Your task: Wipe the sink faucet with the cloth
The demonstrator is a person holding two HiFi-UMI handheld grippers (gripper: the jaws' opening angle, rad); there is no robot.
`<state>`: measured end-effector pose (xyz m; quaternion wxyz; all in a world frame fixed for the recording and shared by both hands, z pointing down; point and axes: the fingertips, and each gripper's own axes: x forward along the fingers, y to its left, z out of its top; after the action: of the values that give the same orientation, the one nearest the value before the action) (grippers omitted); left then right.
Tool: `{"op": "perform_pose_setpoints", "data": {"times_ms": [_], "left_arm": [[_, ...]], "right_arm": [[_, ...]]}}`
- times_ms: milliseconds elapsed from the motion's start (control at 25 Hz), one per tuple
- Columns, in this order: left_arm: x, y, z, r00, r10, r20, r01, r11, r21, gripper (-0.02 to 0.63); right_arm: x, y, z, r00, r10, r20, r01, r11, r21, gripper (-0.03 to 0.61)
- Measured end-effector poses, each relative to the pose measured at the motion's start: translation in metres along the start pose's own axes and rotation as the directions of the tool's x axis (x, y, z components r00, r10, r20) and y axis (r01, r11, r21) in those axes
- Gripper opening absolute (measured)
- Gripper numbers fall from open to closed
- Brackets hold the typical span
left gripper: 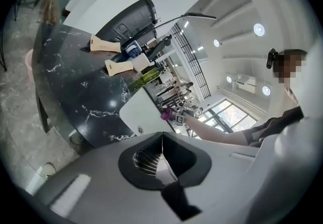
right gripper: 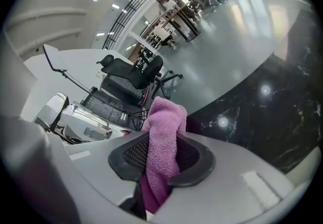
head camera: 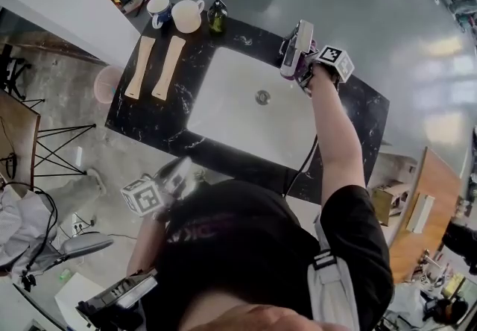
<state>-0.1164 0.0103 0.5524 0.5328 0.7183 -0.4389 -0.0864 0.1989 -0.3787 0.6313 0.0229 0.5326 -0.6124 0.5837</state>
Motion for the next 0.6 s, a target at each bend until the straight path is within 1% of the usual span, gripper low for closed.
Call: {"op": "perform_pose_setpoints", "data": {"times_ms": [40,80,120,160,240,280,320,360,400,440,480,520,560,600], "left_arm": [[0.001,-0.001,0.001,1.000,-0.004,-0.002,0.004,1.000,0.002,0.003],[0.001,-0.001,0.001,1.000,-0.009,-0.003,0.009,1.000,0.003,0.003],[0.001,-0.001,0.002,1.000,-0.013,-0.004,0.013,1.000,0.004,0.003],[0.001,-0.001,0.003,1.000,-0.016,-0.004,0.016,1.000,0.004,0.003],[0.000,-0.001,0.004,1.000,-0.026,-0.003,0.026,1.000,0.000,0.003],[-0.002,0.000,0.006,0.999,-0.032,-0.003,0.032,0.999,-0.002,0.003],[-0.004,0.001,0.008,0.999,-0.038,-0.005,0.038,0.999,-0.003,0.003],[-0.006,0.004,0.010,0.999,-0.043,-0.006,0.043,0.999,-0.002,0.003],[-0.008,0.006,0.012,0.999,-0.047,-0.005,0.047,0.999,-0.003,0.003],[-0.010,0.007,0.012,0.999,-0.051,-0.001,0.051,0.999,-0.008,0.003],[-0.011,0.008,0.012,0.999,-0.054,0.007,0.054,0.998,-0.016,0.003],[-0.013,0.010,0.011,0.998,-0.056,0.017,0.057,0.998,-0.025,0.003],[-0.015,0.011,0.011,0.998,-0.057,0.030,0.058,0.998,-0.034,0.003],[-0.017,0.013,0.011,0.998,-0.055,0.044,0.057,0.997,-0.043,0.003]], "right_arm": [[-0.001,0.002,0.001,1.000,0.016,-0.004,-0.016,1.000,0.008,0.109],[-0.004,0.007,0.005,0.999,0.051,-0.001,-0.051,0.998,0.021,0.109],[-0.008,0.016,0.012,0.994,0.107,0.009,-0.107,0.994,0.033,0.109],[-0.015,0.029,0.023,0.984,0.178,0.028,-0.180,0.983,0.040,0.109],[-0.039,0.067,0.049,0.946,0.318,0.063,-0.319,0.948,0.012,0.109],[-0.053,0.089,0.061,0.927,0.369,0.066,-0.368,0.930,-0.029,0.109],[-0.066,0.111,0.071,0.914,0.402,0.053,-0.397,0.913,-0.090,0.110],[-0.075,0.132,0.077,0.912,0.410,0.017,-0.400,0.899,-0.177,0.109],[-0.080,0.151,0.078,0.924,0.380,-0.044,-0.376,0.880,-0.289,0.110],[-0.081,0.167,0.075,0.943,0.308,-0.122,-0.330,0.841,-0.428,0.110],[-0.076,0.180,0.067,0.959,0.197,-0.202,-0.279,0.763,-0.583,0.110],[-0.067,0.187,0.057,0.962,0.057,-0.265,-0.241,0.633,-0.736,0.110],[-0.056,0.188,0.046,0.949,-0.100,-0.299,-0.222,0.463,-0.858,0.112],[-0.044,0.185,0.035,0.918,-0.261,-0.298,-0.224,0.278,-0.934,0.112]]}}
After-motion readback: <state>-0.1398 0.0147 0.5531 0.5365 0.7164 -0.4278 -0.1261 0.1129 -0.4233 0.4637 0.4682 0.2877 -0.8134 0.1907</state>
